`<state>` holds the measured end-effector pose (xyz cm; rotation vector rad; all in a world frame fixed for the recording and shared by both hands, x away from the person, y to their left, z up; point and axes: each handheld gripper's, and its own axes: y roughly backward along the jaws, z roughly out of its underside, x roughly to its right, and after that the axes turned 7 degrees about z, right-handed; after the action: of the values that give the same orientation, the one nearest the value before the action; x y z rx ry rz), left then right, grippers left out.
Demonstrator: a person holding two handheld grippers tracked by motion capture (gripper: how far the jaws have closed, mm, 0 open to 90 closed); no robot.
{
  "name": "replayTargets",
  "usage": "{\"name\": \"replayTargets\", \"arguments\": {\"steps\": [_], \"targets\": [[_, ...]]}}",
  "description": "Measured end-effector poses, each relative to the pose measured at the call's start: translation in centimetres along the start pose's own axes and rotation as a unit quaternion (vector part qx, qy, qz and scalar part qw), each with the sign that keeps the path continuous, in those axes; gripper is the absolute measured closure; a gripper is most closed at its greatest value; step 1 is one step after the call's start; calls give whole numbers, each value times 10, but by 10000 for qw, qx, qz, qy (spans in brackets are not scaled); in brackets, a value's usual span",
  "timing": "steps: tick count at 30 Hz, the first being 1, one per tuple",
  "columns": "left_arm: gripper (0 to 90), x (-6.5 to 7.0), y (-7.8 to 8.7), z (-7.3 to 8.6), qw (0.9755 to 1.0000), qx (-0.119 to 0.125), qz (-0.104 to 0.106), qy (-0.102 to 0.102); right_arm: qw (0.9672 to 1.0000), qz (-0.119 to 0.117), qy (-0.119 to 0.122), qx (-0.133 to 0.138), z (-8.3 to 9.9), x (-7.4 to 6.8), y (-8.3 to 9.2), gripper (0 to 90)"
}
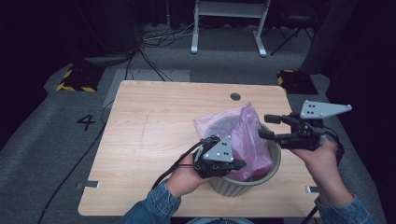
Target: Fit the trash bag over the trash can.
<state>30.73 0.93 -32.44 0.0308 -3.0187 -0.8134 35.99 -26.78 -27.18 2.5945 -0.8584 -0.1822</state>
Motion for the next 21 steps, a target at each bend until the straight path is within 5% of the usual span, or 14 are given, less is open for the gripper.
{"name": "replayTargets", "arguments": {"steps": [4,8,12,15,21], "targets": [[900,0,2,2,10000,25,-5,15,9994,147,-296,-122,1,22,-16,398],[899,-1,5,3,9999,79,-53,60,9978,32,-595,-296,4,38,-36,405],[899,-3,12,5,9997,191,-127,81,9947,-383,-795,-521,9,45,-50,685],[898,-4,21,7,9993,290,-208,102,9969,-496,-377,-480,12,36,-49,858],[876,-8,47,2,9972,588,-448,48,9976,-537,440,-70,14,6,-30,876]]}}
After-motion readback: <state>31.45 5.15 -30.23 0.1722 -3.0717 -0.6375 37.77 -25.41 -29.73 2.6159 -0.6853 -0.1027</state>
